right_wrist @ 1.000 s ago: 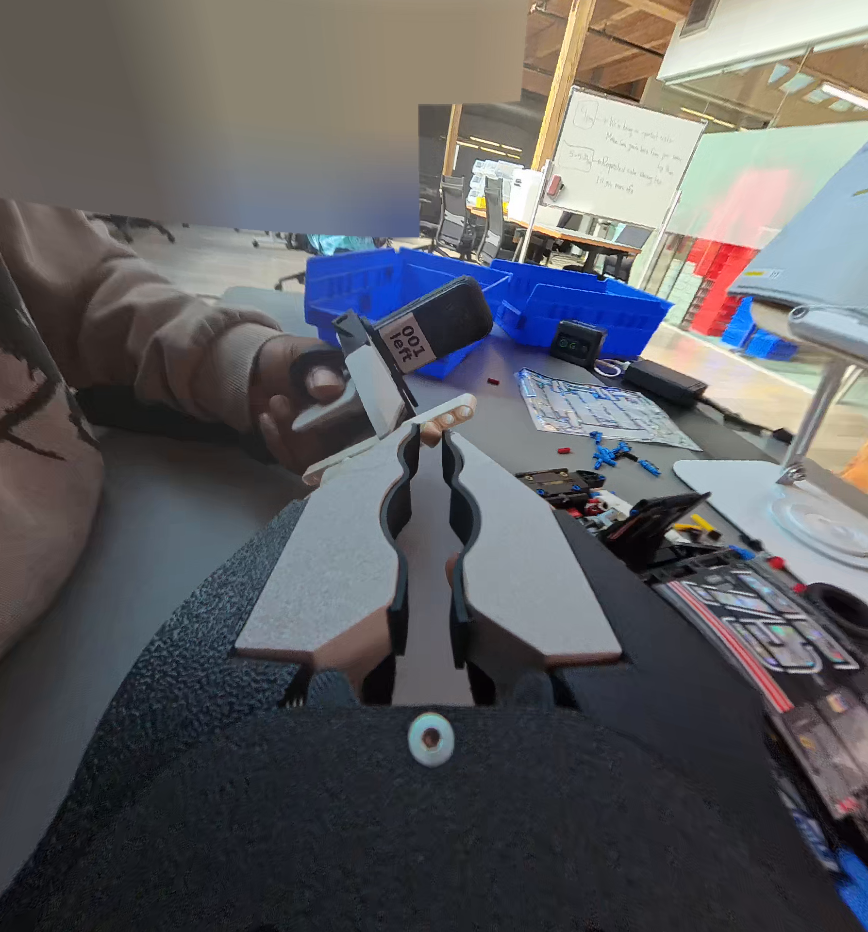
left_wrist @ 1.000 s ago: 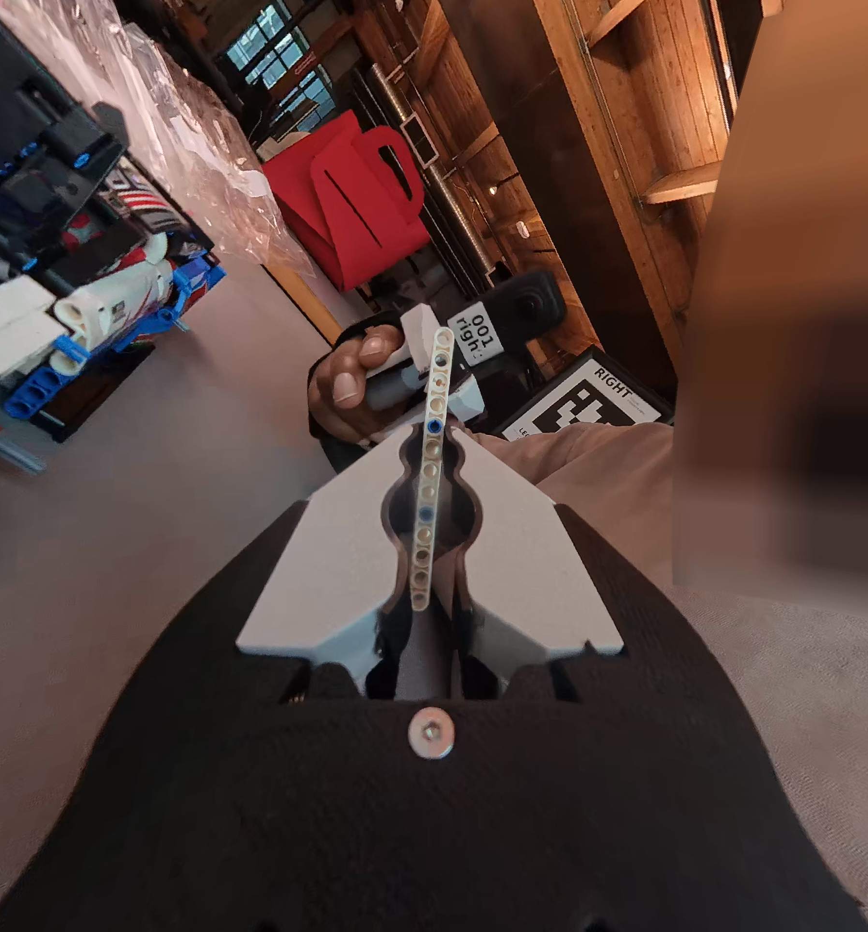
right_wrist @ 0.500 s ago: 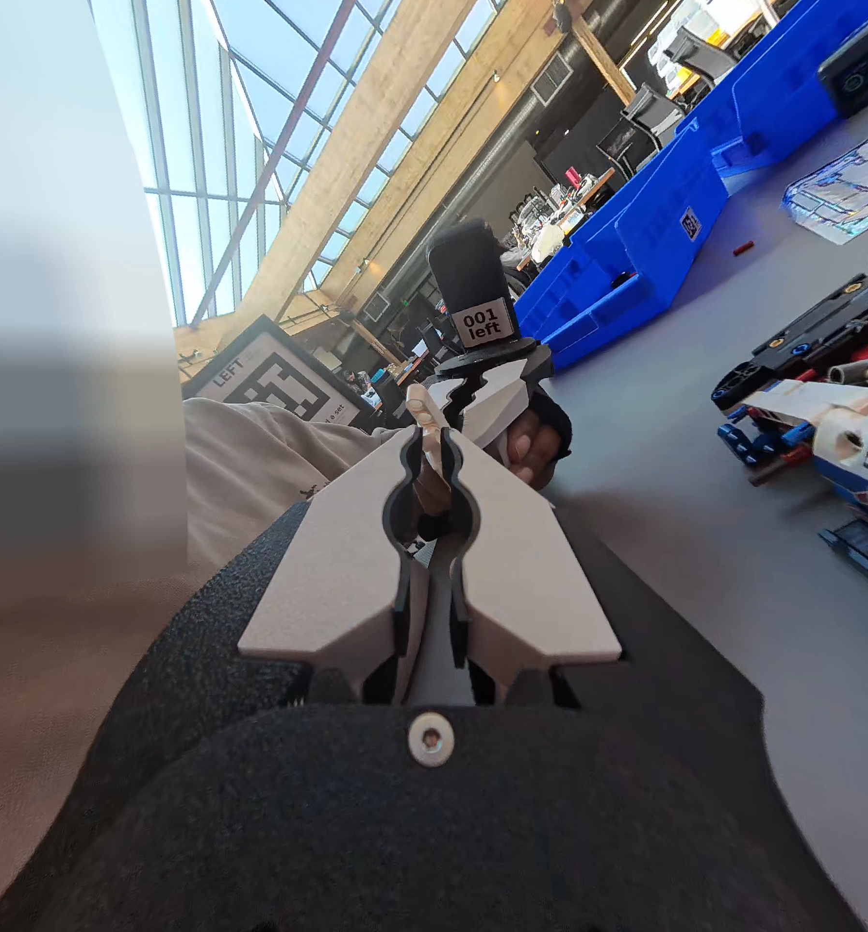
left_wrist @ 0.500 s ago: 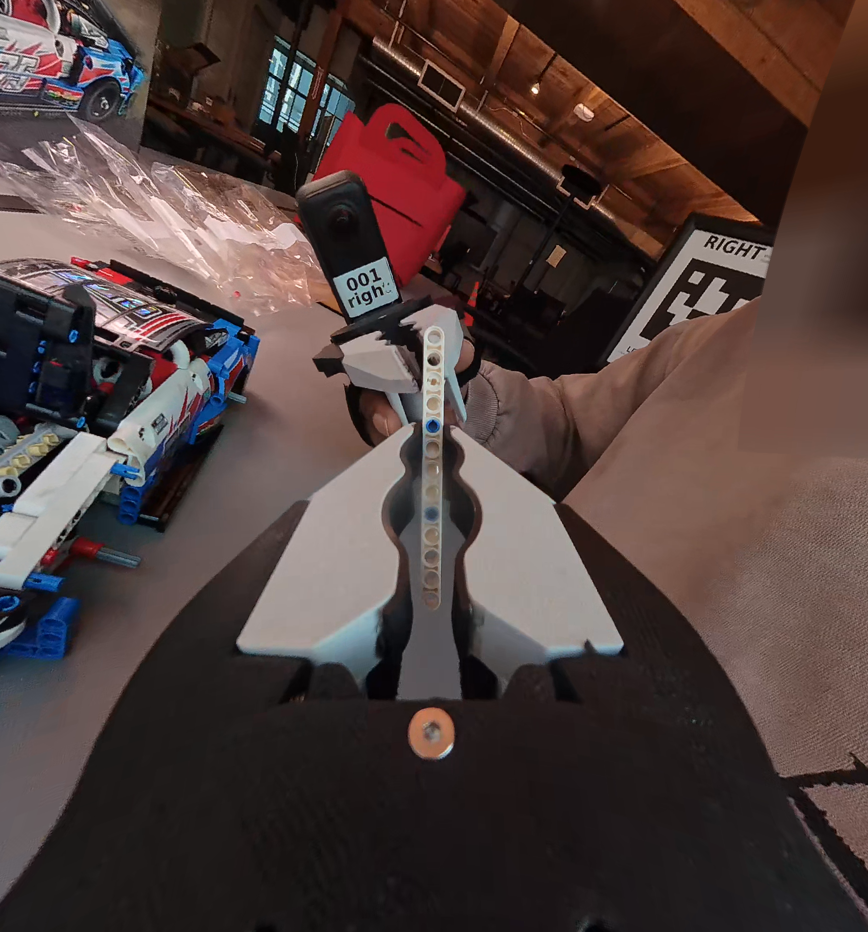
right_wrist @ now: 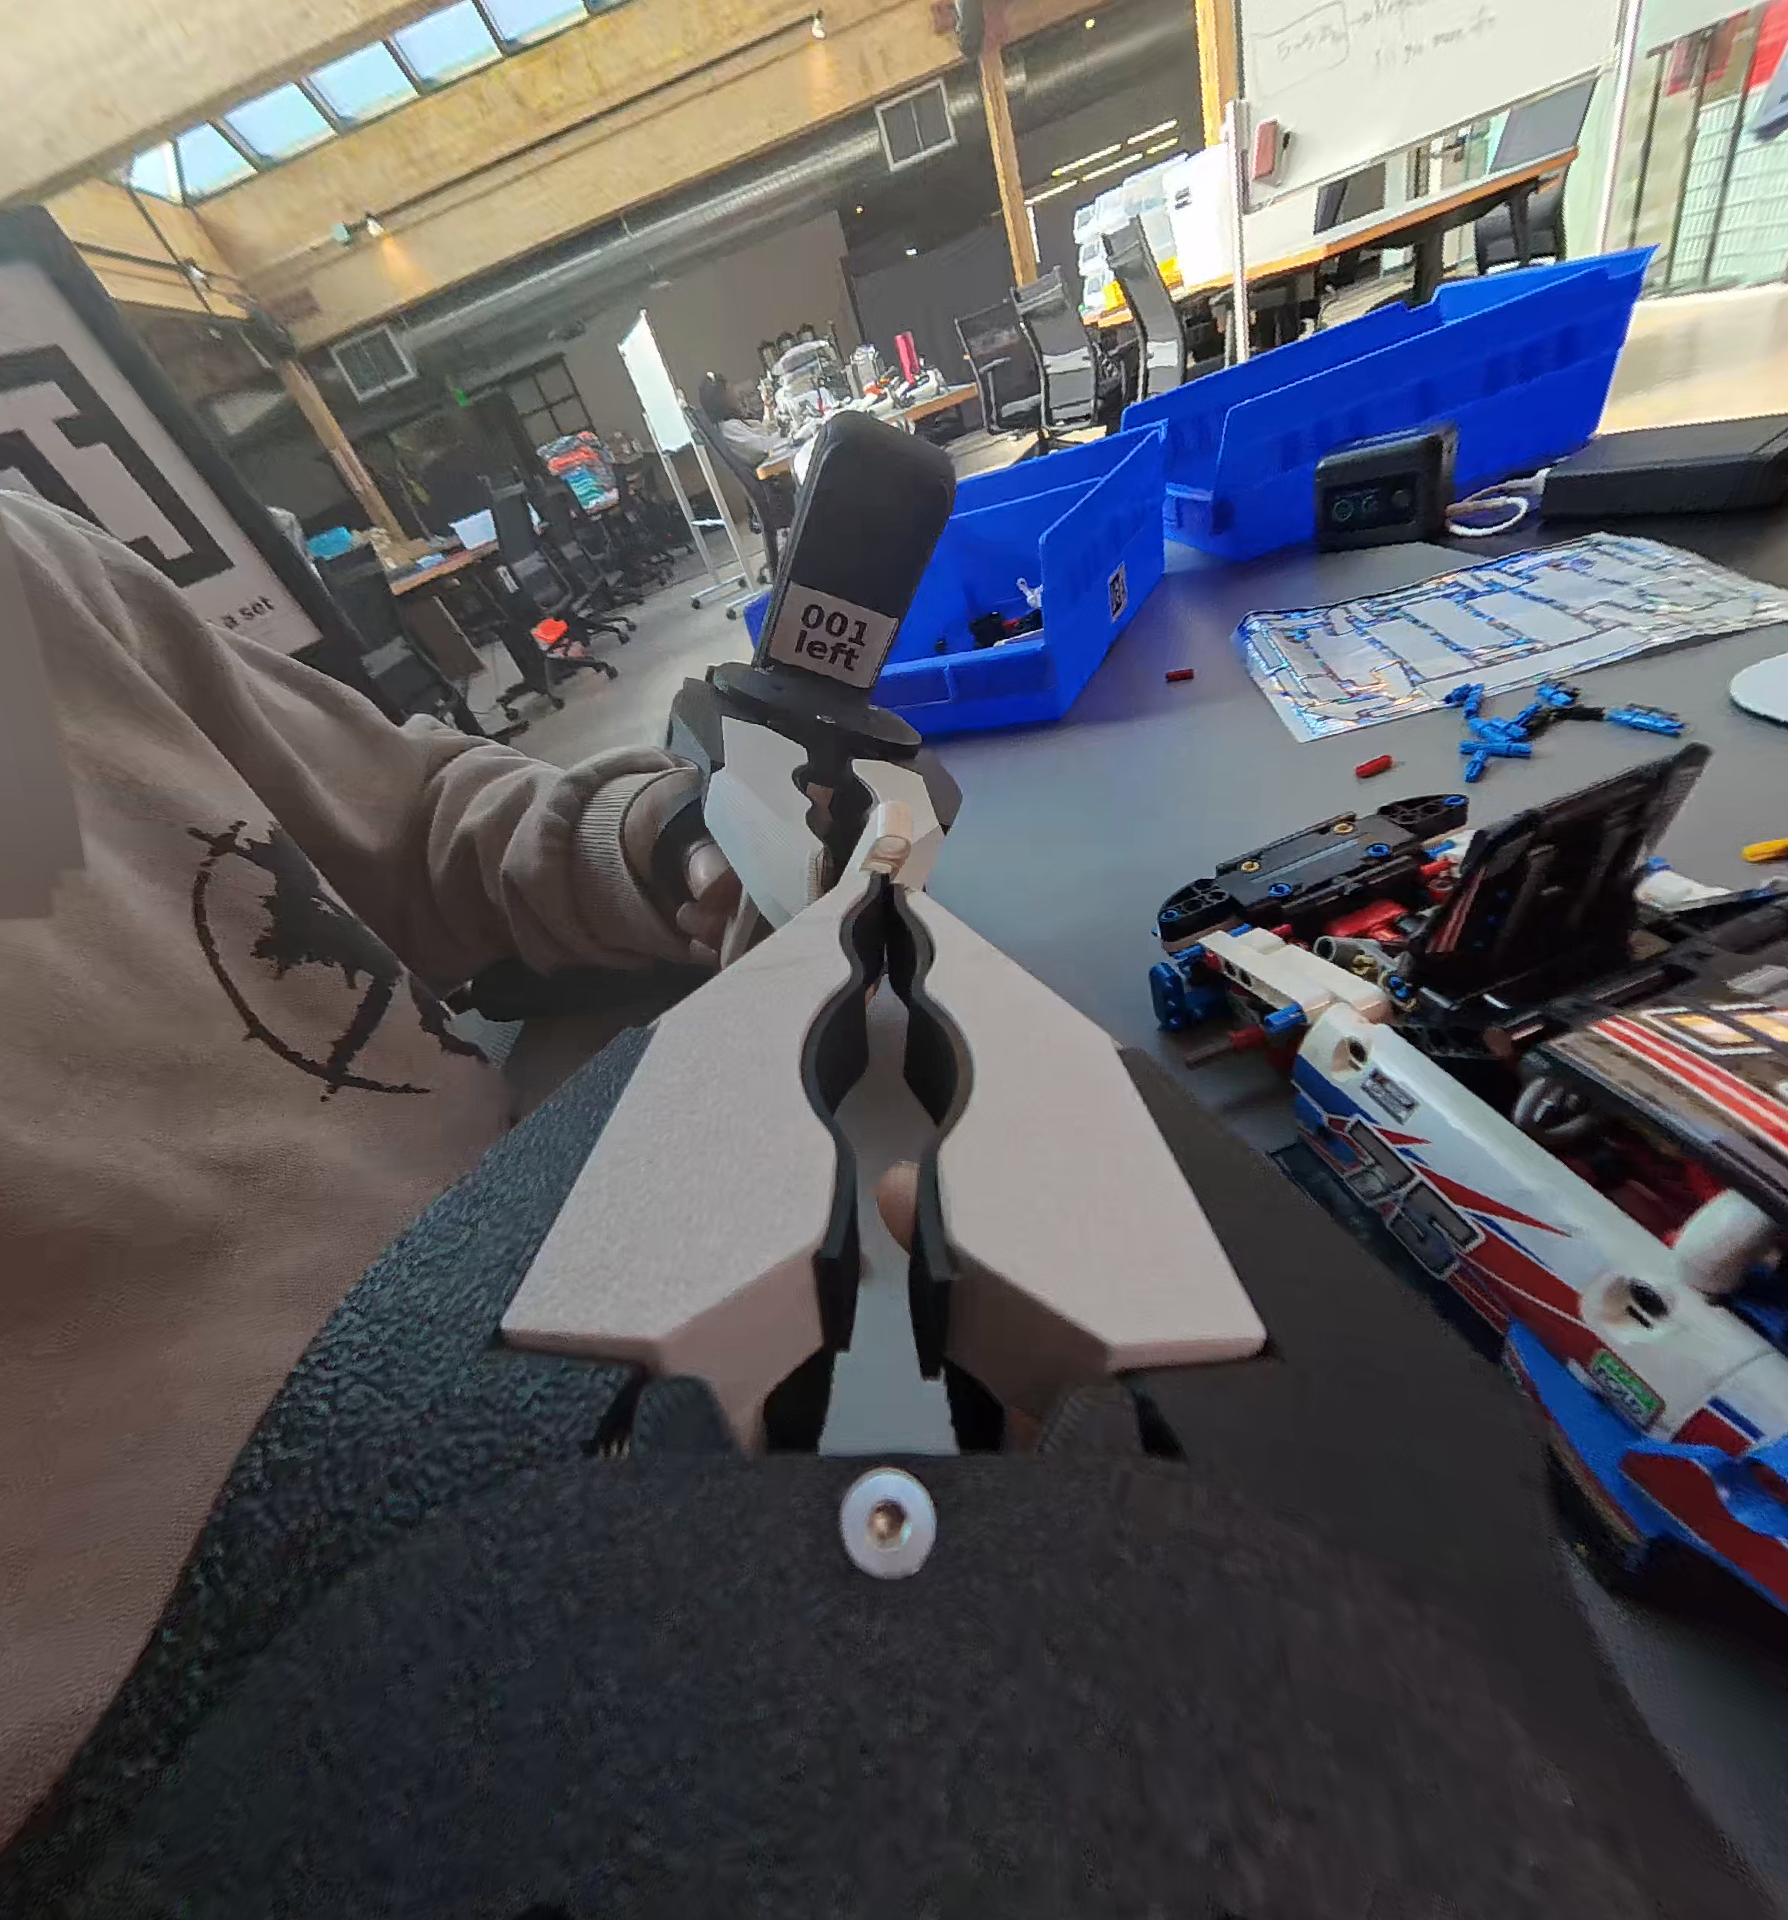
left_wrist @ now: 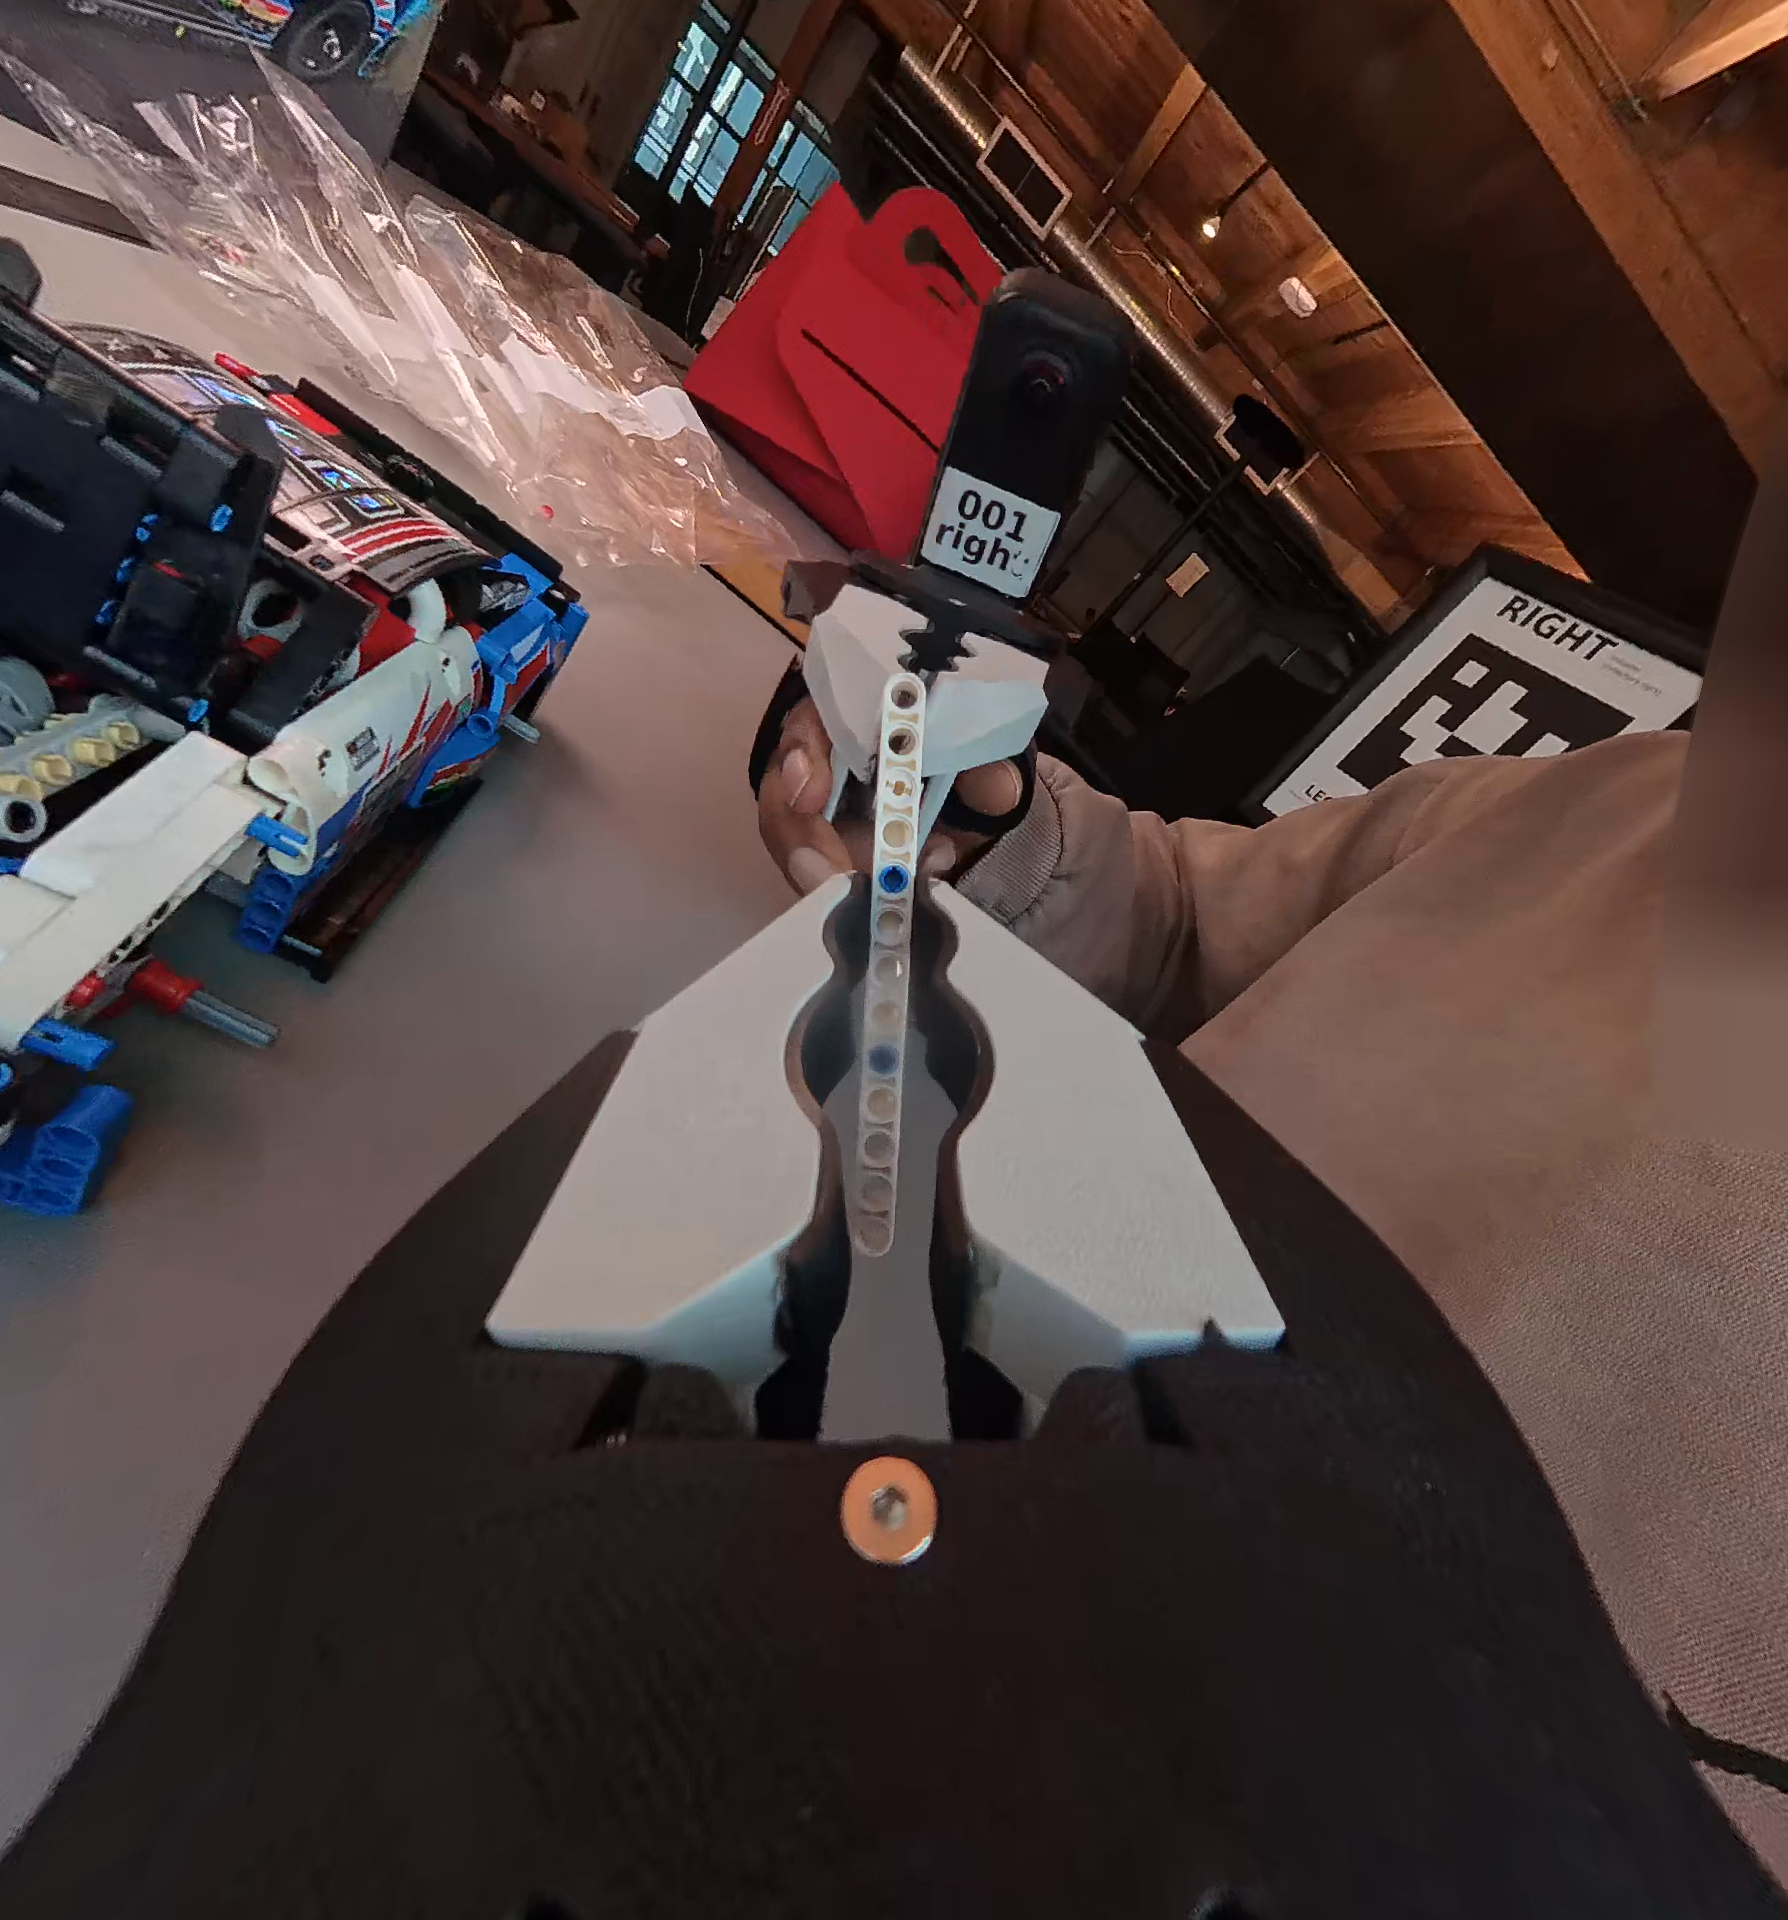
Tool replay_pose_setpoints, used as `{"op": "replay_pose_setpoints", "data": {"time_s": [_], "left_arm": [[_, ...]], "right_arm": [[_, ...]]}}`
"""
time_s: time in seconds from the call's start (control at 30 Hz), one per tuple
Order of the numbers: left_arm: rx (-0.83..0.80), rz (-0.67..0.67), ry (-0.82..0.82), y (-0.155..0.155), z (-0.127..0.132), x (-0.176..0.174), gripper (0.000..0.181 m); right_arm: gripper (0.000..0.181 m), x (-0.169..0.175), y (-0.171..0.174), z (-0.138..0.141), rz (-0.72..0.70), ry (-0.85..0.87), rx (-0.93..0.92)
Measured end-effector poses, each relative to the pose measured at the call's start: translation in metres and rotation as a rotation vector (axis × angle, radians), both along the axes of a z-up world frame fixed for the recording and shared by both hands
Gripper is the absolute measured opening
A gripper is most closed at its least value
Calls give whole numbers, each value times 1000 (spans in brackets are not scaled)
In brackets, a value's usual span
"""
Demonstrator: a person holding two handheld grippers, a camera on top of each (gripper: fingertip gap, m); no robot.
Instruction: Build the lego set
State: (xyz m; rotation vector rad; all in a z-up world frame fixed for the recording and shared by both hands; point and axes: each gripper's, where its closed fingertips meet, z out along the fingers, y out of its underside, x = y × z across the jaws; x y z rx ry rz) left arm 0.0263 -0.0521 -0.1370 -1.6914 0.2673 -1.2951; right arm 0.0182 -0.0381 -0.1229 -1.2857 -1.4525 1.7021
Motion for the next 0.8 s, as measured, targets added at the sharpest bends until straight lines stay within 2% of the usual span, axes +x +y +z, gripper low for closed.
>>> {"op": "replay_pose_setpoints", "data": {"time_s": [0.07, 0.13, 0.2, 0.27, 0.37, 0.47, 0.63, 0.8], "left_arm": [[-4, -6, -37, 1, 3, -1, 5], [-6, -5, -70, 2, 6, -4, 5], [-7, 4, -88, 3, 7, -7, 5], [-3, 5, -86, 3, 8, -7, 5], [6, 3, -70, 2, 7, -6, 5], [24, 0, -51, 1, 8, -4, 5], [99, 10, 101, -1, 5, 0, 6], [36, 43, -2, 4, 8, -5, 5]], "right_arm": [[0, -1, 1, 3, -11, 13, -12], [0, -1, 5, 5, 1, -2, -144], [11, 0, 3, 5, 49, -18, -217], [15, -1, 0, 6, 66, -20, -272], [5, -4, -4, 2, 46, -17, -220], [5, -3, -5, 3, 46, -9, -178], [5, -3, -10, 2, 74, -31, -238], [5, -4, -6, 3, 37, 0, -202]]}}
